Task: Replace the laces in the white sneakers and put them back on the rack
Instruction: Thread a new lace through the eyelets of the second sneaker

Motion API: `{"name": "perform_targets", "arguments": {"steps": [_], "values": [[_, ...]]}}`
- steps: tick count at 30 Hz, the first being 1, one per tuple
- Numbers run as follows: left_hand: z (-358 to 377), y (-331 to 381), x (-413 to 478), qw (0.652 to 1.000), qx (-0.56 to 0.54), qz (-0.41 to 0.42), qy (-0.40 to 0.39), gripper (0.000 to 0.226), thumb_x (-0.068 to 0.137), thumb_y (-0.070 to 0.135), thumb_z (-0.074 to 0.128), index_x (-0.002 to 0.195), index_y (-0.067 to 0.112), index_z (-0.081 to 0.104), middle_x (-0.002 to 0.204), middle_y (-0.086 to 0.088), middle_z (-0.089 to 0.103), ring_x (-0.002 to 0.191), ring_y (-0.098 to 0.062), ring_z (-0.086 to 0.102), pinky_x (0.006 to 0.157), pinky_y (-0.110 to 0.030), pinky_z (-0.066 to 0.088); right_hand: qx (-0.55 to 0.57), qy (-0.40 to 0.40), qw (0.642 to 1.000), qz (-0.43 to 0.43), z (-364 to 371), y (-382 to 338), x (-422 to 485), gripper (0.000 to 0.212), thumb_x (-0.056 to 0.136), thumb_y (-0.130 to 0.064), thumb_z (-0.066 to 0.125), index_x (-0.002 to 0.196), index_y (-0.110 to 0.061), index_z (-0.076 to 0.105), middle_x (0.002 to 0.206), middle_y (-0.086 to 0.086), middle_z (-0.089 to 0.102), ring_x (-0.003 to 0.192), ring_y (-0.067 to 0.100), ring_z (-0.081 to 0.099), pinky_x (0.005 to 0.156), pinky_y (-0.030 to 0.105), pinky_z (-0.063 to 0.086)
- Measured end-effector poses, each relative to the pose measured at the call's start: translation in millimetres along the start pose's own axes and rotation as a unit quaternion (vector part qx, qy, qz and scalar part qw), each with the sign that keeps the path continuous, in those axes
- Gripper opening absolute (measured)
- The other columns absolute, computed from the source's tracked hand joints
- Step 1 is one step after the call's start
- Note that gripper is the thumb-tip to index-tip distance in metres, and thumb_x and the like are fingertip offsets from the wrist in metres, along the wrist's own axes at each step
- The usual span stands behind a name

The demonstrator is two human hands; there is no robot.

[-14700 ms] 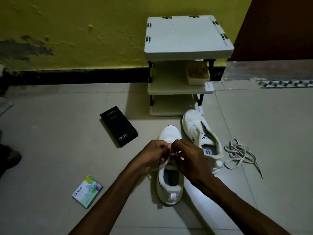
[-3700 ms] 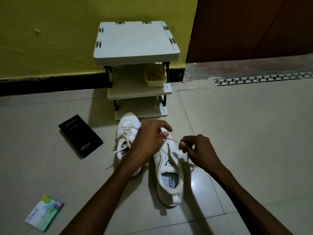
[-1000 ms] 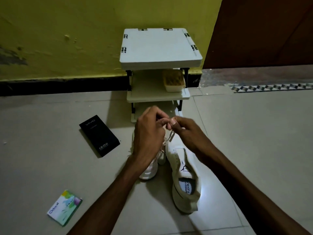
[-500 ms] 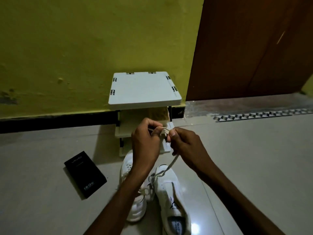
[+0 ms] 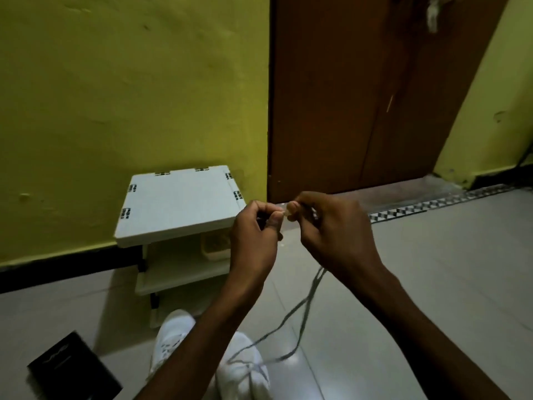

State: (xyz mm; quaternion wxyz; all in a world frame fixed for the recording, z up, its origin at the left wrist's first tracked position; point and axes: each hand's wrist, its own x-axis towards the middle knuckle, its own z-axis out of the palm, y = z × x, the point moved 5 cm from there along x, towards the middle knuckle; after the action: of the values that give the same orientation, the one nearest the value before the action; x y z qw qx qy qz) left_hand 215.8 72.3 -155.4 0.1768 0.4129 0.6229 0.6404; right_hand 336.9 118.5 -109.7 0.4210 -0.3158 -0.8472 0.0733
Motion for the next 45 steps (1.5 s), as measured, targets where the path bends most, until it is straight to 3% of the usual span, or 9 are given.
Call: {"name": "perform_targets", "arguments": {"steps": [4,12,16,20,23,30,35,42,45], "values": [[28,24,9,1.0,-0.017,0.014,-0.01,0.006,0.096,0.02,0.058,0.092,0.023,0.06,0.093,0.002,0.066,0.086,-0.016,0.064,0.067,-0.026,0.056,-0.077,0.046,0.995,-0.034,-35,7,9,0.009,0.09,-0.026,0.062,0.089,-0.024,0.07,0.072,-0.006,0.066,0.062,0.011,0.056,0.053,0.034,0.051],[46,29,0,0.998,0.02,0.056,-0.011,0.01,0.094,0.019,0.061,0.089,0.027,0.059,0.089,0.008,0.064,0.079,-0.011,0.062,0.067,-0.026,0.053,-0.144,0.085,0.985,-0.045,-50,25,-3,0.005,0.088,-0.028,0.066,0.088,-0.024,0.068,0.068,-0.005,0.062,0.061,0.014,0.051,0.051,0.029,0.045],[29,-4,-9,0.991,0.129,0.039,-0.02,0.008,0.092,0.019,0.065,0.087,0.025,0.063,0.088,0.009,0.065,0.082,-0.005,0.061,0.072,-0.028,0.052,-0.004,-0.047,0.997,0.065,-7,49,-25,0.015,0.095,-0.03,0.058,0.085,-0.028,0.068,0.069,-0.008,0.064,0.062,0.01,0.056,0.057,0.034,0.051],[0,-57,-35,0.97,0.24,-0.013,-0.047,0.019,0.088,0.021,0.071,0.074,0.031,0.062,0.078,0.015,0.064,0.076,0.0,0.06,0.069,-0.034,0.056,0.076,-0.255,0.956,0.124,65,55,-76,0.022,0.098,-0.038,0.049,0.086,-0.031,0.066,0.07,-0.01,0.068,0.067,0.006,0.062,0.068,0.037,0.054],[-19,-91,-59,0.956,0.278,-0.062,-0.073,0.018,0.085,0.024,0.072,0.069,0.029,0.064,0.069,0.019,0.067,0.071,0.004,0.062,0.07,-0.035,0.056,0.093,-0.318,0.934,0.133,108,45,-112,0.022,0.097,-0.029,0.048,0.085,-0.029,0.066,0.074,-0.008,0.07,0.064,0.008,0.061,0.066,0.037,0.053],[-67,-155,-100,0.94,0.303,-0.152,-0.029,0.027,0.082,0.012,0.065,0.061,0.028,0.059,0.069,0.014,0.068,0.073,-0.003,0.063,0.07,-0.032,0.052,0.148,-0.351,0.914,0.139,178,23,-169,0.034,0.098,-0.031,0.051,0.065,-0.035,0.056,0.069,-0.006,0.067,0.067,0.01,0.061,0.068,0.035,0.05],[-111,-177,-103,0.922,0.349,-0.157,0.062,0.021,0.081,0.003,0.06,0.072,0.022,0.062,0.079,0.012,0.064,0.075,-0.009,0.057,0.061,-0.023,0.036,0.083,-0.353,0.924,0.118,203,33,-198,0.035,0.095,-0.035,0.043,0.061,-0.031,0.052,0.057,-0.007,0.056,0.064,0.017,0.056,0.065,0.034,0.048],[-207,-188,-75,0.874,0.378,-0.185,0.242,0.012,0.092,0.006,0.058,0.09,0.01,0.069,0.092,-0.008,0.068,0.081,-0.016,0.058,0.068,-0.027,0.041,-0.102,-0.389,0.905,0.139,185,96,-227,0.019,0.084,-0.019,0.054,0.069,-0.029,0.049,0.073,-0.004,0.064,0.086,0.026,0.051,0.065,0.031,0.03],[-199,-187,-77,0.88,0.389,-0.192,0.192,0.015,0.091,0.006,0.058,0.085,0.014,0.069,0.088,-0.004,0.069,0.079,-0.016,0.059,0.067,-0.027,0.04,-0.109,-0.375,0.912,0.128,181,99,-227,0.033,0.077,-0.01,0.061,0.06,-0.029,0.039,0.063,-0.007,0.055,0.078,0.023,0.046,0.062,0.03,0.029]]}}
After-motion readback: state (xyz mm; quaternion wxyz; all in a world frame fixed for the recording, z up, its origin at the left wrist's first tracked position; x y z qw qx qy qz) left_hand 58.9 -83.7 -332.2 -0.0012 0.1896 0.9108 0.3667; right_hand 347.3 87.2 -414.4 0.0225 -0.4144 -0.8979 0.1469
